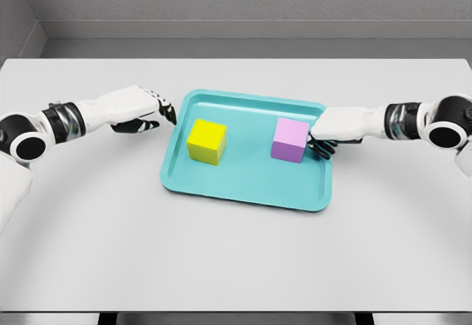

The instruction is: Push two cubes

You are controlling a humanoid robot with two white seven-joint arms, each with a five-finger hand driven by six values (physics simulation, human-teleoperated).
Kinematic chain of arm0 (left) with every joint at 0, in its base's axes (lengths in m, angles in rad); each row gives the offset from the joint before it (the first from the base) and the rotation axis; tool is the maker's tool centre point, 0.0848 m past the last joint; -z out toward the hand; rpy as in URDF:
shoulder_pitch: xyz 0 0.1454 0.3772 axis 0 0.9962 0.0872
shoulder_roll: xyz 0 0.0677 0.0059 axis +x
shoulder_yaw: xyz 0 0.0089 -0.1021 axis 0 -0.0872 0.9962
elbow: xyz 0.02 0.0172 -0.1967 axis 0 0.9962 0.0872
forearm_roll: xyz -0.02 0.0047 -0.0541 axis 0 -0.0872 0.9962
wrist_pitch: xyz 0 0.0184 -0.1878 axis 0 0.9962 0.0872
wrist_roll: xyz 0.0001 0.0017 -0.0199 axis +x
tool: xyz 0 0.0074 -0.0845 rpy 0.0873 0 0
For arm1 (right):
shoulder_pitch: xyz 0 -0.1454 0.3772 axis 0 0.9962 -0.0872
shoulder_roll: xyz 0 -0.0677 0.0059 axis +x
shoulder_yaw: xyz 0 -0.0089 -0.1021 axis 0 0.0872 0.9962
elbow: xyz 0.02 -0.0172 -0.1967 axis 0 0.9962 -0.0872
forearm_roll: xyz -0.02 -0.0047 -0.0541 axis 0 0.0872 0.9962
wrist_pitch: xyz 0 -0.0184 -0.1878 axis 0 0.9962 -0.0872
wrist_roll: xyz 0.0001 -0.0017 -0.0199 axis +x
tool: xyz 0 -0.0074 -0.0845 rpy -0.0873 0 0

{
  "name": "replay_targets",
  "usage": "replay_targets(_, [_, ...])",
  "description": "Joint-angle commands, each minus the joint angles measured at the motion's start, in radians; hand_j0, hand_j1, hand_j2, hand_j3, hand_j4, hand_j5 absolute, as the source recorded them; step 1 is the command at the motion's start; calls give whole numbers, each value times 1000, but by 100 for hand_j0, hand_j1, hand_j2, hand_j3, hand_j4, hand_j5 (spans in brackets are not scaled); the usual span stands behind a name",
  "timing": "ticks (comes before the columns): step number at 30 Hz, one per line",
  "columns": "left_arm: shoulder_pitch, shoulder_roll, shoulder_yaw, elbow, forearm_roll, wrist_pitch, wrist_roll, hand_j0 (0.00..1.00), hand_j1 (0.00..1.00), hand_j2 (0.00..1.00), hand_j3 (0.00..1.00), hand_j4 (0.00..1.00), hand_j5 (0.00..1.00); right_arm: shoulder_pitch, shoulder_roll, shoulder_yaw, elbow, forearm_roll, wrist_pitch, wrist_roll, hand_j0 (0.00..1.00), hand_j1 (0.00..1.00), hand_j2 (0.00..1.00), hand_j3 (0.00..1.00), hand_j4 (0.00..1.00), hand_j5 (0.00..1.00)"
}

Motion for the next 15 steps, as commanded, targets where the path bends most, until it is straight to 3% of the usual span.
replay_targets(1, [3,1,1,-12,12,3,0,55,55,55,55,55,55,0,8,1,3,1,2,0,10,10,10,10,10,10])
replay_targets(15, [45,4,-30,-103,36,3,0,55,55,55,55,55,55,-18,28,13,27,1,2,0,10,10,10,10,10,10])
